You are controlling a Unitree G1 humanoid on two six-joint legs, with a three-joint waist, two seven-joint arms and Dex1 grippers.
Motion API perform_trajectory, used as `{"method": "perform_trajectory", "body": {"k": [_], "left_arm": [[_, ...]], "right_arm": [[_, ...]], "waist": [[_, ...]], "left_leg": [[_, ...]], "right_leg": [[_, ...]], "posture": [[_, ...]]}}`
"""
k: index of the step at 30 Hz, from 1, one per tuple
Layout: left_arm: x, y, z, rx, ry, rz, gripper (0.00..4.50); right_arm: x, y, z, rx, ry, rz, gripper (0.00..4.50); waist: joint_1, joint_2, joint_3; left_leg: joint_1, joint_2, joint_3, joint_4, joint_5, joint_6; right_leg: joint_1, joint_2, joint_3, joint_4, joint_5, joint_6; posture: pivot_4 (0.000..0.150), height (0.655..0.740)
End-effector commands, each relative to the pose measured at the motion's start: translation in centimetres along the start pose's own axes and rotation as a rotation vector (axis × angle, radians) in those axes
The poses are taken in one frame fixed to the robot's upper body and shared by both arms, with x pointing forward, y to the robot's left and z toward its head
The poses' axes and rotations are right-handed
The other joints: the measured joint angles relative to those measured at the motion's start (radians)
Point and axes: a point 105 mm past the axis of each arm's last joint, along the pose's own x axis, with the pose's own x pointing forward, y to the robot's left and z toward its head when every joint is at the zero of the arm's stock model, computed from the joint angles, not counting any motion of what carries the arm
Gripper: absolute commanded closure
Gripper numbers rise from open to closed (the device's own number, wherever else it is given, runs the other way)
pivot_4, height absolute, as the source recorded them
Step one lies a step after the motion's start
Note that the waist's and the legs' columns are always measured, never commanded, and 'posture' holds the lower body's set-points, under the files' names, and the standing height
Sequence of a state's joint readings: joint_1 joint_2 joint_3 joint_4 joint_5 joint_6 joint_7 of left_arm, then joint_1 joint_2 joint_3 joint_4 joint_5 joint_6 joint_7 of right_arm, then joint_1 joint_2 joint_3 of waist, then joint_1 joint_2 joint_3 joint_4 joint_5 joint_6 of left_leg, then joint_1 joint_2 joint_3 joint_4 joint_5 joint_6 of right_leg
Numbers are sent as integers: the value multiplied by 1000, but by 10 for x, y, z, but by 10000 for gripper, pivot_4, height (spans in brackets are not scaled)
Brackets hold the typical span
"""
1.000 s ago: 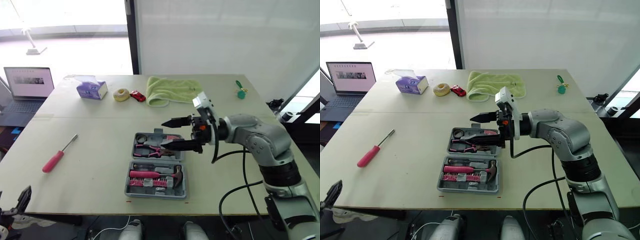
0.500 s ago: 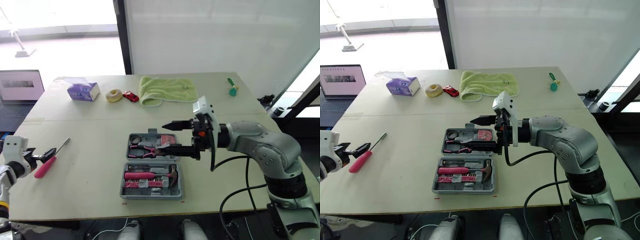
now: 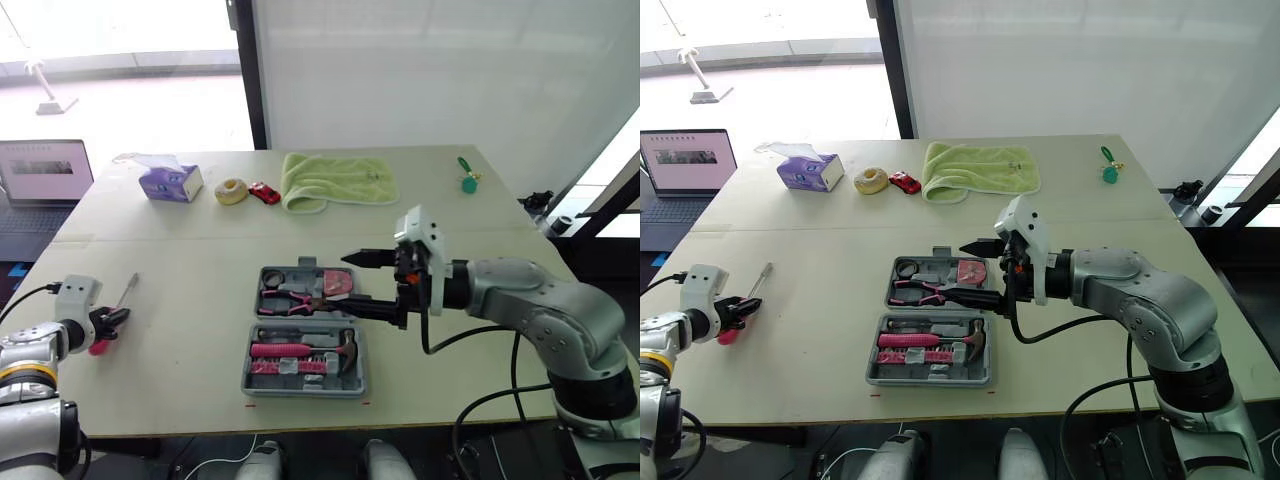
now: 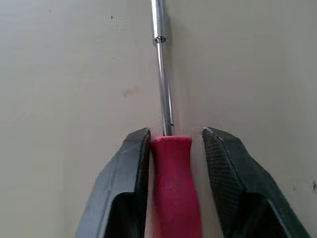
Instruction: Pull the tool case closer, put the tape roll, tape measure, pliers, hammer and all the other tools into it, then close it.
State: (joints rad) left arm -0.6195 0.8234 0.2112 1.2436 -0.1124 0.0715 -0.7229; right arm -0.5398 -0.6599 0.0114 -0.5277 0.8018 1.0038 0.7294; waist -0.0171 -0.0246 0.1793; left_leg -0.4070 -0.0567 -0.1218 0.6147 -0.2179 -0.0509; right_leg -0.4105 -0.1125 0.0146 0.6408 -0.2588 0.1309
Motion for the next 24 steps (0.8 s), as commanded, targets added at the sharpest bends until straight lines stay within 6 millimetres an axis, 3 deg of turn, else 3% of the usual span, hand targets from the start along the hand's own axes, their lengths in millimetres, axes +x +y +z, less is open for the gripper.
{"method": "perform_trajectory", "body": {"k": [1, 3, 7, 10, 15, 17, 20, 24], "left_arm": [[-2, 4, 5, 8, -2, 9, 40652], [-3, 3, 12, 1, -20, -3, 40564], [-1, -6, 52, 4, -123, -68, 40564], [4, -31, 91, 25, -214, -169, 40564], [16, -66, 118, 39, -233, -258, 40565], [21, -59, 107, 13, -173, -151, 40565], [24, -74, 87, -2, -124, -163, 40565], [23, -100, 64, -42, -97, -198, 40565]], "right_arm": [[-7, 0, 7, -58, -2, -29, 0], [-9, -1, 5, -58, 13, -38, 0], [-17, -6, 6, -66, 30, -80, 0], [-25, -10, 7, -74, 32, -135, 0], [-30, -6, 1, -58, 38, -180, 0], [-31, -5, -1, -55, 46, -199, 0], [-30, -4, 1, -44, 29, -222, 0], [-27, -2, -2, -23, 22, -220, 0]], "waist": [[0, 0, 0], [0, 0, 0], [4, -1, 0], [8, -3, 1], [2, -4, 1], [-7, -4, 1], [-31, -4, 1], [-25, -4, 1]], "left_leg": [[0, 0, 0, 0, 0, 0], [0, 0, 0, 0, 0, 0], [-1, 0, 0, 1, 0, 0], [-1, -1, -1, 2, 0, 0], [-2, -2, -2, 2, 0, 0], [-1, -1, -1, 2, 0, 0], [-1, -1, 0, 1, 0, 0], [-1, 0, 2, 1, 0, 0]], "right_leg": [[0, 0, 0, 0, 0, 0], [0, 0, 0, 1, 0, 0], [0, 0, 0, 1, 0, 0], [0, 0, -1, 1, 0, 0], [1, -1, 0, 1, 0, 1], [0, -1, 0, 2, -1, 1], [-3, -1, 2, 6, -1, 1], [-5, 0, 4, 7, -1, 1]], "posture": [[1500, 7375], [1500, 7375], [1500, 7375], [1500, 7375], [1500, 7375], [1500, 7375], [1500, 7375], [1500, 7375]]}}
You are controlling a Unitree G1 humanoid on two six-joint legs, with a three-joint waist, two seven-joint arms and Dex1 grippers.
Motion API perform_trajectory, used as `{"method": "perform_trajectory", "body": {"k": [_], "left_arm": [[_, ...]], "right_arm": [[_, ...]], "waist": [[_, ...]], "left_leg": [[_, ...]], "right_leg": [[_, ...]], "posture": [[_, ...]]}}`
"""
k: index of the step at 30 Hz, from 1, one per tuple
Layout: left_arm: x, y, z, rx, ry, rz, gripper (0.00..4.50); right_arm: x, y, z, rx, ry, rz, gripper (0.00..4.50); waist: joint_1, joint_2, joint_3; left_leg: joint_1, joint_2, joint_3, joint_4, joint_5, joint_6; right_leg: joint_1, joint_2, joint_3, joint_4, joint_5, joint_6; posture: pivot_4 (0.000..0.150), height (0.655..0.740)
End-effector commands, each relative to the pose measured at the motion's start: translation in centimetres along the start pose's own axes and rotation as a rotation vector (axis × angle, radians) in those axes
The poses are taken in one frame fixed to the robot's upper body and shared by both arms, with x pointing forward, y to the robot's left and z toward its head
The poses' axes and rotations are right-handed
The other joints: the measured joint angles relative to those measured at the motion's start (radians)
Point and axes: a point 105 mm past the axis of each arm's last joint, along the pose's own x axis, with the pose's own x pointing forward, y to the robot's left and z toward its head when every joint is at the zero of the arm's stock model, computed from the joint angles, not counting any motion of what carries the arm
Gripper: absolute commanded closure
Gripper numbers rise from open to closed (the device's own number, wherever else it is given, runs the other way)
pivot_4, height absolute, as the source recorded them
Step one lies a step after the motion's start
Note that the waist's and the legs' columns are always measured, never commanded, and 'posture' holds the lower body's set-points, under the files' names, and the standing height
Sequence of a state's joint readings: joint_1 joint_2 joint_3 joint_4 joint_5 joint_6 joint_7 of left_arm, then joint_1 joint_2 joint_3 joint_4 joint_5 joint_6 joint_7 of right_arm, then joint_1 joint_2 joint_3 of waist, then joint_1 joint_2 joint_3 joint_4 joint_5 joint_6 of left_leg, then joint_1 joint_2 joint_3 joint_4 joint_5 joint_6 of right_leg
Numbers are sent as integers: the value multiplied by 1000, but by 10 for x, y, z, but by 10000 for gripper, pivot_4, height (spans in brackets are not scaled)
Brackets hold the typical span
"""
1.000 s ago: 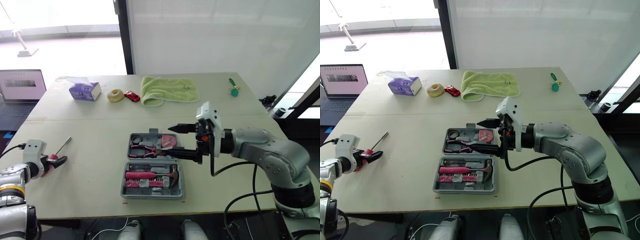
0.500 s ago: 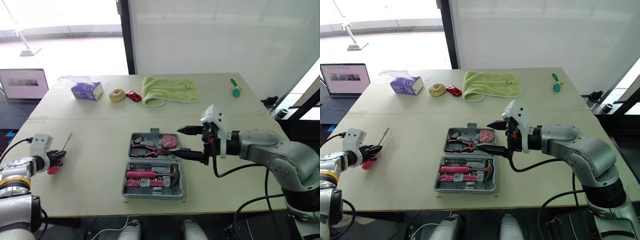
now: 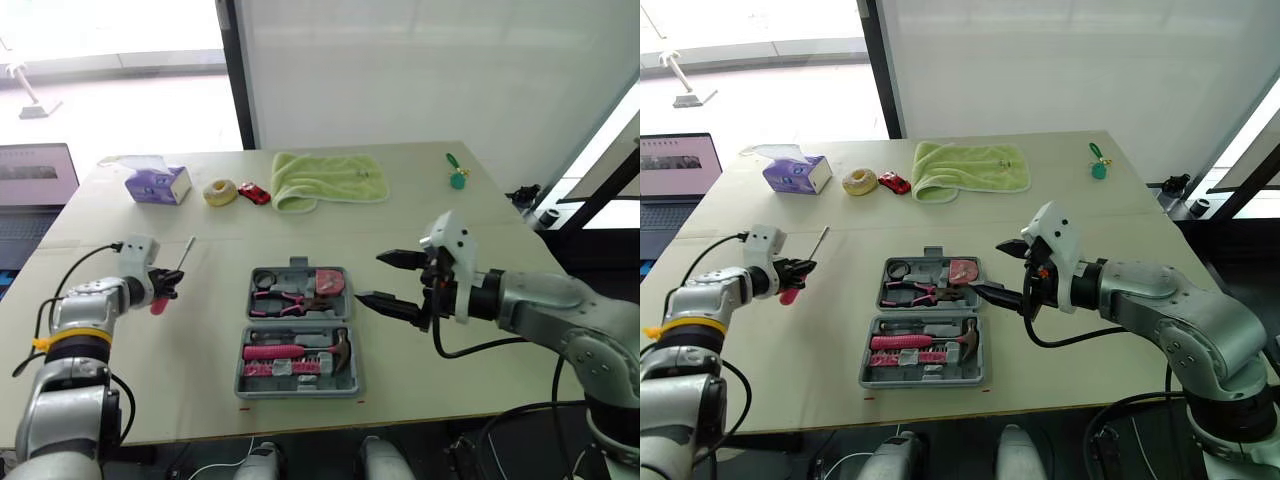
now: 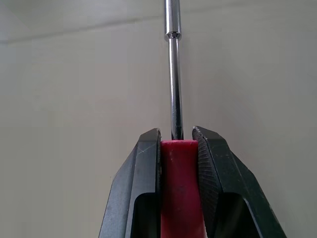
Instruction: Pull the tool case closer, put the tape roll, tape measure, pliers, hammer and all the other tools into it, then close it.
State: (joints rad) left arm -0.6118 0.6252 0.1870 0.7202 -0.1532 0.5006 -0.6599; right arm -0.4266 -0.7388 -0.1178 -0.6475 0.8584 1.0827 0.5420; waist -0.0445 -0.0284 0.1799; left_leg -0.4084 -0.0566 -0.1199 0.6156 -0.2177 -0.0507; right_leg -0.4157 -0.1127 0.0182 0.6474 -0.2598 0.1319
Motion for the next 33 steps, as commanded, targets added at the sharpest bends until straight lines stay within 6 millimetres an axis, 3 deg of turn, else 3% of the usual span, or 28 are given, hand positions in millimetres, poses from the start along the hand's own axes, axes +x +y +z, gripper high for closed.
{"method": "perform_trajectory", "body": {"k": [1, 7, 11, 18, 30, 33], "left_arm": [[-6, -16, 0, -25, -35, -6, 40565], [-13, -36, -50, -65, 62, 18, 40565], [-22, -37, -60, -110, 66, 71, 40565], [-29, -44, -75, -88, 98, 115, 6630], [-27, -47, -74, -117, 87, 146, 6630], [-23, -49, -69, -118, 68, 136, 19838]], "right_arm": [[1, 9, 6, -19, -33, 23, 0], [6, 6, 3, -20, -5, 44, 0], [10, 5, 7, -27, -1, 72, 0], [16, 5, 13, -38, 8, 103, 0], [21, 4, 15, -42, 14, 121, 0], [22, 4, 16, -42, 12, 121, 0]], "waist": [[5, 0, 0], [24, 2, -1], [26, 3, -2], [27, 4, -2], [29, 4, -2], [31, 4, -2]], "left_leg": [[0, 0, 0, 0, 0, 0], [1, -1, 2, 1, 0, 0], [2, -1, 3, 1, 0, 0], [3, -1, 3, 1, 0, 0], [4, -1, 3, 0, 0, 0], [4, -1, 3, 0, 0, 0]], "right_leg": [[0, -1, 0, 0, 0, 0], [2, -3, 1, -1, 0, 0], [3, -3, 2, -2, 0, 0], [3, -3, 2, -2, 0, 0], [4, -3, 2, -2, 0, 0], [4, -3, 2, -2, 0, 0]], "posture": [[1500, 7375], [1500, 7375], [1500, 7375], [1500, 7375], [1500, 7375], [1500, 7375]]}}
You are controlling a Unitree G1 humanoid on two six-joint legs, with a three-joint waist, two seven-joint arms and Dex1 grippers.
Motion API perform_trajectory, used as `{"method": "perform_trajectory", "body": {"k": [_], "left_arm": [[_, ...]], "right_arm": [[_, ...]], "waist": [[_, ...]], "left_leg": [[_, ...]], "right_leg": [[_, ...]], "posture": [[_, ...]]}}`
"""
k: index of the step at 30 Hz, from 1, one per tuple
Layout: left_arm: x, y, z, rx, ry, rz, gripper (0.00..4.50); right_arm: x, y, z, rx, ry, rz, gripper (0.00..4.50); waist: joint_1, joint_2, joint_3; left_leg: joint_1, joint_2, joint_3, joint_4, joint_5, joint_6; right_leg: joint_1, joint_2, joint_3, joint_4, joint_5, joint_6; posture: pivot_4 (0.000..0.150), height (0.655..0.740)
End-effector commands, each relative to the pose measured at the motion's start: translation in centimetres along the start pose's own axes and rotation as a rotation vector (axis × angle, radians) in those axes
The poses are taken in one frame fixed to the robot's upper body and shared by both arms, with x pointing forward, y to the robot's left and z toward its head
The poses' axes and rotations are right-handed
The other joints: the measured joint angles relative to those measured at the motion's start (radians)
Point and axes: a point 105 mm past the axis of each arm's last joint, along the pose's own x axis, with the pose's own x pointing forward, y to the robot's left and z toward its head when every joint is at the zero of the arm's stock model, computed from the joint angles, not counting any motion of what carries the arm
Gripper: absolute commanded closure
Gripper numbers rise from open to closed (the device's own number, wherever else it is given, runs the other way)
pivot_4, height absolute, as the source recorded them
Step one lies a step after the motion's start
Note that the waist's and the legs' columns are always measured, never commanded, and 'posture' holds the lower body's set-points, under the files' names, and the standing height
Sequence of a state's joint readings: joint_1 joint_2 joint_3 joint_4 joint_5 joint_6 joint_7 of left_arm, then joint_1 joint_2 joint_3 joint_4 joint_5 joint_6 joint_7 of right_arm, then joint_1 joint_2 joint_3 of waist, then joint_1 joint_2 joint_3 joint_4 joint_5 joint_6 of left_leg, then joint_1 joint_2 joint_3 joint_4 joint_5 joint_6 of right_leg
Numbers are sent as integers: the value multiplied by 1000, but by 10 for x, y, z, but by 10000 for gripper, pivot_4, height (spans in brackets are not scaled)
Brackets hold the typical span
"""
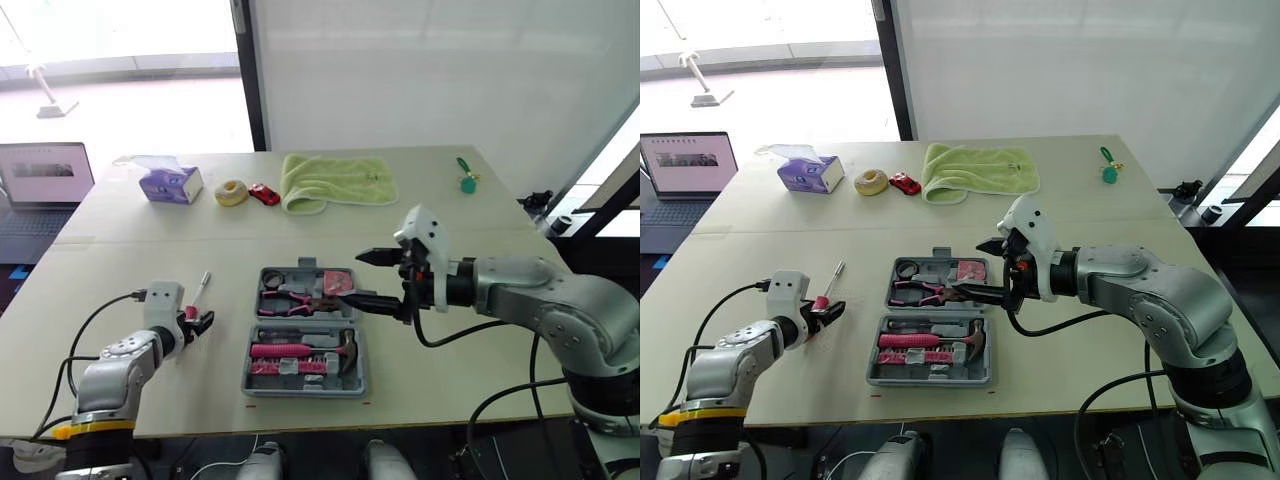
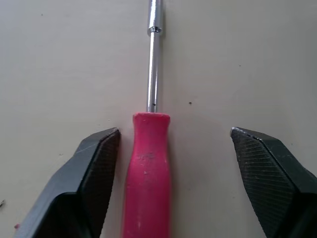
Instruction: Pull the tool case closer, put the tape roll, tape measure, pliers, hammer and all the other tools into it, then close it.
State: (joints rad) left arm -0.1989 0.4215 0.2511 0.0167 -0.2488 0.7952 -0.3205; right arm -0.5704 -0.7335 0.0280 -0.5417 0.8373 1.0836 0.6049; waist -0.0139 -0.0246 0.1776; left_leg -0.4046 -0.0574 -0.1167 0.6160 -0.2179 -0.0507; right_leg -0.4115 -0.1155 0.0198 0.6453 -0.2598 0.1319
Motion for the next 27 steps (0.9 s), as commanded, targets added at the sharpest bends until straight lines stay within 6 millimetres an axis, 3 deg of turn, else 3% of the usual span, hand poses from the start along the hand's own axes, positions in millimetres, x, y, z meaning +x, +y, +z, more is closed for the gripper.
{"method": "perform_trajectory", "body": {"k": [1, 4, 11, 18, 21, 27], "left_arm": [[4, 2, -16, -27, 59, 9, 25262], [10, -2, -8, -1, 42, -10, 39368], [9, 1, 8, 51, -23, -20, 39150], [-1, -2, 55, 216, -120, -121, 39150], [-4, -1, 65, 258, -110, -145, 39150], [-6, 7, 17, 223, 165, -176, 39150]], "right_arm": [[0, 0, 10, -33, -33, 0, 0], [0, 0, 10, -31, -35, -1, 0], [2, 1, 6, -27, -30, 2, 0], [-2, 2, 4, -25, -28, 9, 0], [-4, 1, 3, -23, -19, 13, 0], [-6, 6, -6, -10, -3, 21, 0]], "waist": [[2, 0, 0], [7, 0, 0], [18, 0, 0], [20, -1, 1], [19, -1, 1], [-3, 0, 1]], "left_leg": [[0, 0, 0, 0, 0, 0], [0, 0, 0, 0, 0, 0], [0, -1, -1, 1, 0, 0], [-3, -1, -1, 1, 0, 0], [-3, -1, -1, 1, 0, 0], [-3, -1, -1, -1, 0, 0]], "right_leg": [[0, 0, 0, 0, 0, 0], [1, -1, 0, 0, 0, 0], [2, -1, -1, -1, 0, 0], [-1, -1, -1, -1, 0, 0], [-1, -1, -2, -1, 0, 0], [-1, -1, -2, -2, 0, 0]], "posture": [[1500, 7375], [1500, 7375], [1500, 7375], [1500, 7375], [1500, 7375], [1500, 7375]]}}
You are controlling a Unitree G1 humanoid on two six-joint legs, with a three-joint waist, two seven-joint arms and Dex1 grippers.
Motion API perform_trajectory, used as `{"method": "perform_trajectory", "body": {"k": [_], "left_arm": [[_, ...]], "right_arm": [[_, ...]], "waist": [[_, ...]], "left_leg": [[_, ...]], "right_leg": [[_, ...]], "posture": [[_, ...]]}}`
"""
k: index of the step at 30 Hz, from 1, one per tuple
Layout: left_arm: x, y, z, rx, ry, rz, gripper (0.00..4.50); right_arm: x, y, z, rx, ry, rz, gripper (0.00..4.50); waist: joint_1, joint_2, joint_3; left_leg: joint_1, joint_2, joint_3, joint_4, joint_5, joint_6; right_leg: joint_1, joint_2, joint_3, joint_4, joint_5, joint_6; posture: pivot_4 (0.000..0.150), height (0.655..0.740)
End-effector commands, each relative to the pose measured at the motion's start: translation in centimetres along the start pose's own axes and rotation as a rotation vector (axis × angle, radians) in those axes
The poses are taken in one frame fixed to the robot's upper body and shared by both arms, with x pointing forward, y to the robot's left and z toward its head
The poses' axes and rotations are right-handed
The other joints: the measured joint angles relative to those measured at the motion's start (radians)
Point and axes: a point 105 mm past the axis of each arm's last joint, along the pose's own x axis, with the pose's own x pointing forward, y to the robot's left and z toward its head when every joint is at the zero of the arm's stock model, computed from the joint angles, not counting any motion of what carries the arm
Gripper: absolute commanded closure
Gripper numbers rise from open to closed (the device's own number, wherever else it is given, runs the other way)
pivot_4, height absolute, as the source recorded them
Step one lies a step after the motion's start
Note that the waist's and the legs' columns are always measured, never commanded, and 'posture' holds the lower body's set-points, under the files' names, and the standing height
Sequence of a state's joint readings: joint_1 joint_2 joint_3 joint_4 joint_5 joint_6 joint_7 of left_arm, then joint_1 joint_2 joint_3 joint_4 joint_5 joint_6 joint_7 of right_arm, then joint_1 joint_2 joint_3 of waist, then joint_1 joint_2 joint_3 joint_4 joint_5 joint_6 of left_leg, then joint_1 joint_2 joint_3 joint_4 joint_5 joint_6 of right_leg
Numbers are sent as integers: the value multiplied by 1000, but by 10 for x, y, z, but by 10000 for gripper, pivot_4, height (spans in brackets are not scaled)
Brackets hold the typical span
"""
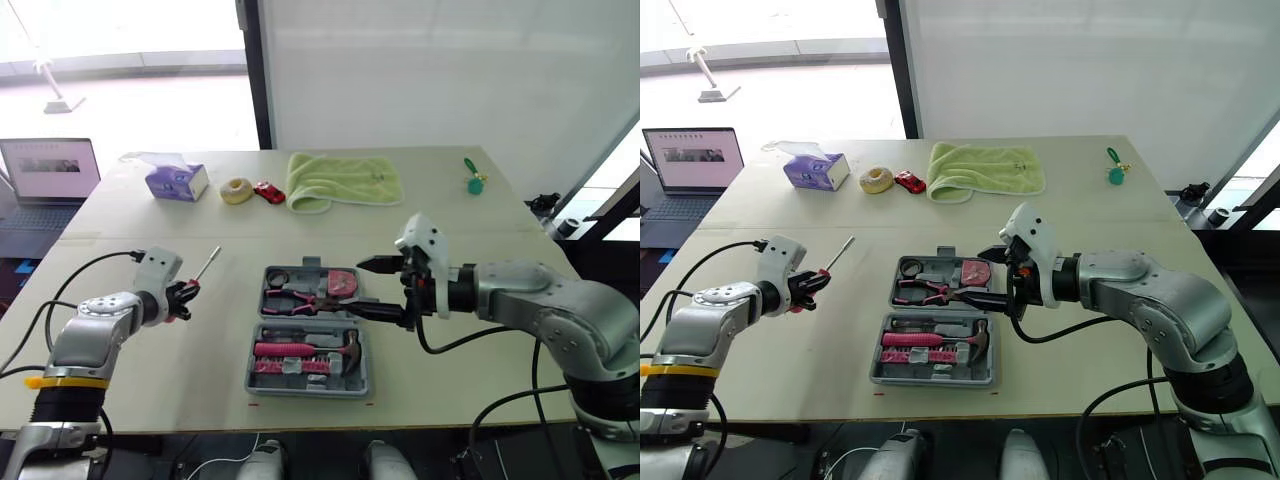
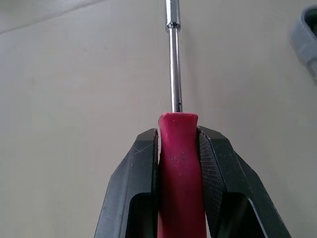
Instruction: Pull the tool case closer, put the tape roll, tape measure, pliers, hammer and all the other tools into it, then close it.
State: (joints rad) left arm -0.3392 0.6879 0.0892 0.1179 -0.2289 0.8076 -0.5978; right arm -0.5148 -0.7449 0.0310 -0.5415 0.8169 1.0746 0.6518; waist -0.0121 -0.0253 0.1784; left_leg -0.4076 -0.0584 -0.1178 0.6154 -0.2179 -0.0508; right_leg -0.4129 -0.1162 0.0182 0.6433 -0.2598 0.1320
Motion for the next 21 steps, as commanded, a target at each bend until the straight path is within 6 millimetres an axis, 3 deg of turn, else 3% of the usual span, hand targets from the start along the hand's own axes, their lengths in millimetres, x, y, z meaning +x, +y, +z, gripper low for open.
{"method": "perform_trajectory", "body": {"k": [1, 10, 16, 21], "left_arm": [[1, -5, -25, -60, 94, -12, 39150], [-1, -11, -67, -136, 176, 61, 39150], [2, -9, -56, -160, 116, 94, 10338], [5, -13, -48, -139, 89, 93, 10338]], "right_arm": [[-4, 4, 9, -41, -37, -5, 0], [-4, 4, 7, -35, -32, -9, 0], [-4, 4, 6, -36, -16, 4, 0], [-4, 3, 8, -48, -11, 5, 0]], "waist": [[-7, 0, 0], [-5, 1, 0], [-2, 5, -3], [-1, 5, -3]], "left_leg": [[0, 0, 0, 0, 0, 0], [1, 1, 0, 0, 0, 0], [3, 1, 0, 0, 0, 0], [4, 1, 0, 0, 0, 0]], "right_leg": [[0, 0, 0, 0, 0, 0], [0, 1, 0, 1, 0, 0], [2, 0, 0, 1, 0, 0], [3, 1, 0, 1, 0, 0]], "posture": [[1500, 7375], [1500, 7375], [1500, 7375], [1500, 7375]]}}
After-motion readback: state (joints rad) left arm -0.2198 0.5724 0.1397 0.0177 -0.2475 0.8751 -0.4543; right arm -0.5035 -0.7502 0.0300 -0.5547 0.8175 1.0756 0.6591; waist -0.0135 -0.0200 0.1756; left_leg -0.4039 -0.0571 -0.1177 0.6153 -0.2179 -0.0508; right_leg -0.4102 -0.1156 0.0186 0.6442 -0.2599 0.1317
